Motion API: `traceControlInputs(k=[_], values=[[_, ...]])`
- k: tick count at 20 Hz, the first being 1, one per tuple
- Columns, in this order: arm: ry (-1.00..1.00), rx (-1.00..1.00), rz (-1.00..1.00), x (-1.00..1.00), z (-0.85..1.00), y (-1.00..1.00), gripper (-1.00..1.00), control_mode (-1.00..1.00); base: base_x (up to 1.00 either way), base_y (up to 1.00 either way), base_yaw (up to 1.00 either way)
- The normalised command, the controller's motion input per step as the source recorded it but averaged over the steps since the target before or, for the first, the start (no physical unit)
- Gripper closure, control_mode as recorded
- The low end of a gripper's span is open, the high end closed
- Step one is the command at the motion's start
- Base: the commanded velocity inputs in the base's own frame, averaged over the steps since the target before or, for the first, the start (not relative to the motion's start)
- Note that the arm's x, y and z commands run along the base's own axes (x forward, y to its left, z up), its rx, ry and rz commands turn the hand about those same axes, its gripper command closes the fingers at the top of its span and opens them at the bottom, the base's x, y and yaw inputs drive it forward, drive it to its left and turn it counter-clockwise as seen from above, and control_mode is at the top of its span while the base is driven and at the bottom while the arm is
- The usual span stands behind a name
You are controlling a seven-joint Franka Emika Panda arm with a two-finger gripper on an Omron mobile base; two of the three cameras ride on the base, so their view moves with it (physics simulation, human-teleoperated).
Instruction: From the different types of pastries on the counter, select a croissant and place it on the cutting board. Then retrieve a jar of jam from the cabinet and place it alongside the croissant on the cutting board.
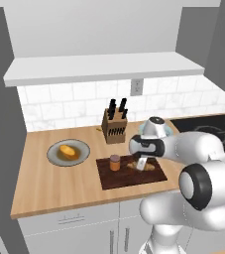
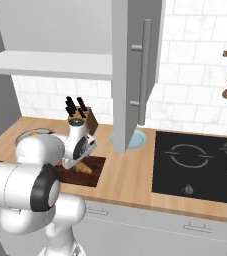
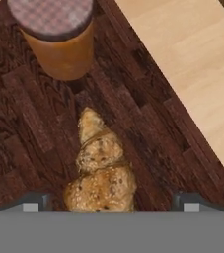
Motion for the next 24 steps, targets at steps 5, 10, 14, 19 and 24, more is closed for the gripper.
traceControlInputs(k=[5,10,14,19,24], values=[[0.14,0.00,-0.03,-0.06,0.54,-0.02,-1.00,-1.00,0.00,0.00,0.00],[0.30,0.00,-0.09,-0.27,0.23,-0.30,-1.00,-1.00,0.00,0.00,0.00],[0.23,0.00,-0.11,-0.47,0.02,-0.61,-1.00,-1.00,0.00,0.00,0.00],[-0.06,0.00,-0.03,-0.37,0.00,-0.60,-1.00,-1.00,0.00,0.00,0.00],[-0.16,-0.06,-0.01,-0.55,-0.12,-0.47,-1.00,-1.00,0.00,0.00,0.00]])
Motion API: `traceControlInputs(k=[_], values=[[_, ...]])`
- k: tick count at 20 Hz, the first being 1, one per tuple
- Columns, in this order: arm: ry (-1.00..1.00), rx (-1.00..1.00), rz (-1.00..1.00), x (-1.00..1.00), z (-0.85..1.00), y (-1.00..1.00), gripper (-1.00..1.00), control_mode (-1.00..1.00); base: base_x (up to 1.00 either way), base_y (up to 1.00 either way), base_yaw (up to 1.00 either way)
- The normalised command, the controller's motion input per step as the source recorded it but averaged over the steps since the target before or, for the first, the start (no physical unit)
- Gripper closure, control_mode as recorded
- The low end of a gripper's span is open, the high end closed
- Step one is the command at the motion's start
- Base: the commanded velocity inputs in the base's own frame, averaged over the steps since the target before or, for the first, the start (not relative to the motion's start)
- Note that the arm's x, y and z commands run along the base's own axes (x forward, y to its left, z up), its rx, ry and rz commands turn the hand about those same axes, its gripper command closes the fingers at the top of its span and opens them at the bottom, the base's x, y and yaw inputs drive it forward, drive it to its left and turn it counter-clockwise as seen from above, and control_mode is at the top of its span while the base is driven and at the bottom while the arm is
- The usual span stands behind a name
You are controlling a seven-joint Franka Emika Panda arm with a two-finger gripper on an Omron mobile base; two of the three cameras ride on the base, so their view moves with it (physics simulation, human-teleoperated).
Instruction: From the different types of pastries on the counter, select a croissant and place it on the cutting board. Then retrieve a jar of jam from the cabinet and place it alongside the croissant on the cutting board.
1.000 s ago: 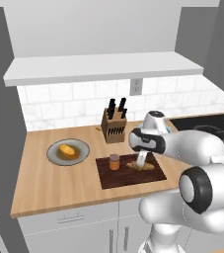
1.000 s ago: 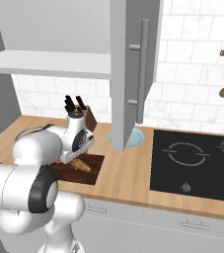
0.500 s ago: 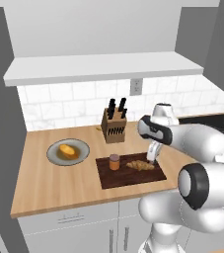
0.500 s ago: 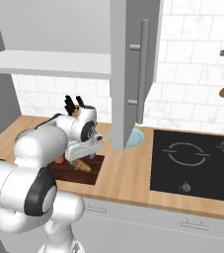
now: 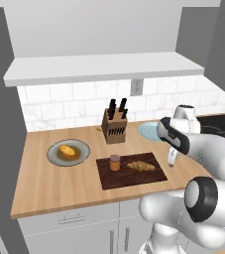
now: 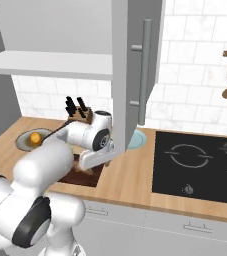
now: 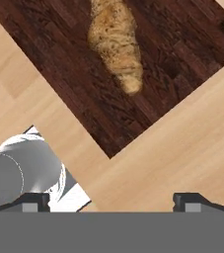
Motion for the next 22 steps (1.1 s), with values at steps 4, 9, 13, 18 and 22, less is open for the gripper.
traceControlInputs(k=[4,9,13,18,22], values=[[-0.12,-0.10,0.00,-0.18,-0.40,-0.52,-1.00,-1.00,0.00,0.00,0.00],[-0.14,-0.02,0.00,-0.18,-0.23,-0.64,-1.00,-1.00,0.00,0.00,0.00],[-0.13,-0.01,0.00,-0.14,-0.18,-0.52,-1.00,-1.00,0.00,0.00,0.00],[-0.04,-0.03,0.00,-0.23,-0.15,-0.23,-1.00,-1.00,0.00,0.00,0.00],[-0.09,-0.09,0.00,-0.46,-0.15,-0.18,-1.00,-1.00,0.00,0.00,0.00]])
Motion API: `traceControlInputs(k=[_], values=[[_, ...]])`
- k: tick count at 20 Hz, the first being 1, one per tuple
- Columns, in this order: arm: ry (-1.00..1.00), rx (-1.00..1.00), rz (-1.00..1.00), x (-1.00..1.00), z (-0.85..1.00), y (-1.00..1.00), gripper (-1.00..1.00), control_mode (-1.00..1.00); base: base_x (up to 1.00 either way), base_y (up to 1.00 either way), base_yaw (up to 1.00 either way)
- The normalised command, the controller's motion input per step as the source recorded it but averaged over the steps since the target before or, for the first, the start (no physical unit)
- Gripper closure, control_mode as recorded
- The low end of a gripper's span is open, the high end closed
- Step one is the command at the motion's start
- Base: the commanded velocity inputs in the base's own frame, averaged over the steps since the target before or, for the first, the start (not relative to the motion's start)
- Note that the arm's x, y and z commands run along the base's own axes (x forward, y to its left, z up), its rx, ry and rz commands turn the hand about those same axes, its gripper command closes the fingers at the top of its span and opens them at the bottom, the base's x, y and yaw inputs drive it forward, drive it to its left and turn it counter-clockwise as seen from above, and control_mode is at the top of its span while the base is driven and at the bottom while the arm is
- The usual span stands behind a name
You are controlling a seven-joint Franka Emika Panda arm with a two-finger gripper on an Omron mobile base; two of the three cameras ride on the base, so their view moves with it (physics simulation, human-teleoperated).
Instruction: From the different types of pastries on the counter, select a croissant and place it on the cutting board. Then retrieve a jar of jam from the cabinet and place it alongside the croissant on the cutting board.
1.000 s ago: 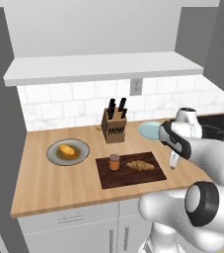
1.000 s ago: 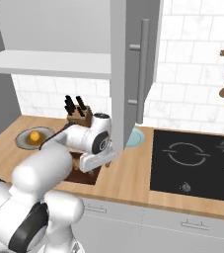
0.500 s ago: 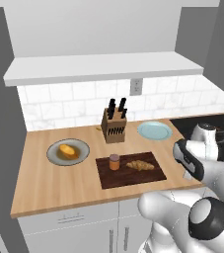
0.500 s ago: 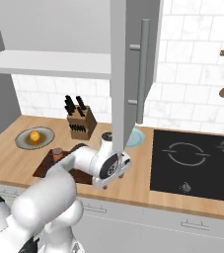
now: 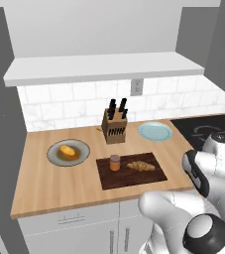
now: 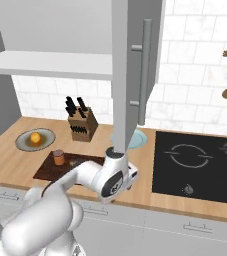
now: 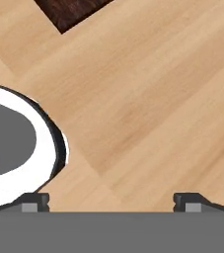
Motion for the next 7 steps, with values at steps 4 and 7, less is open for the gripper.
traceControlInputs(k=[4,7], values=[[-0.05,-0.08,0.00,-0.41,-0.17,-0.24,-1.00,-1.00,0.00,0.00,0.00],[0.00,0.00,0.00,-0.38,-0.12,-0.23,-1.00,-1.00,0.00,0.00,0.00]])
